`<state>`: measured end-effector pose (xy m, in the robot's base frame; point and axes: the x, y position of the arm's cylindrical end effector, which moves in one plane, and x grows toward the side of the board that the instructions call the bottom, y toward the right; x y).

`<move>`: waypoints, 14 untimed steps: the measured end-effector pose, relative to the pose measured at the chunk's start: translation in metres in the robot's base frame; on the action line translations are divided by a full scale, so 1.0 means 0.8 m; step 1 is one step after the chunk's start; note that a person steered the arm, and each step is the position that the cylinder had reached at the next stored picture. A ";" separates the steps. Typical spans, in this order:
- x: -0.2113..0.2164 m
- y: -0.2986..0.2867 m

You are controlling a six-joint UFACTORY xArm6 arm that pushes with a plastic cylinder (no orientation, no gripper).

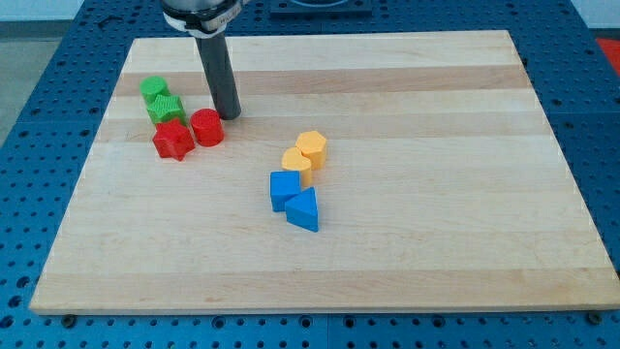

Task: Push the red circle down a bit

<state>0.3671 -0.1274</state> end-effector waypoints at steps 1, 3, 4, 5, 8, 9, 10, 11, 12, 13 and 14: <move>0.040 -0.009; 0.070 -0.002; 0.078 0.013; 0.106 0.007; 0.113 0.033; 0.078 0.033; 0.063 0.032; 0.069 0.009; 0.091 -0.010; 0.110 -0.030; 0.116 -0.037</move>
<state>0.4602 -0.1574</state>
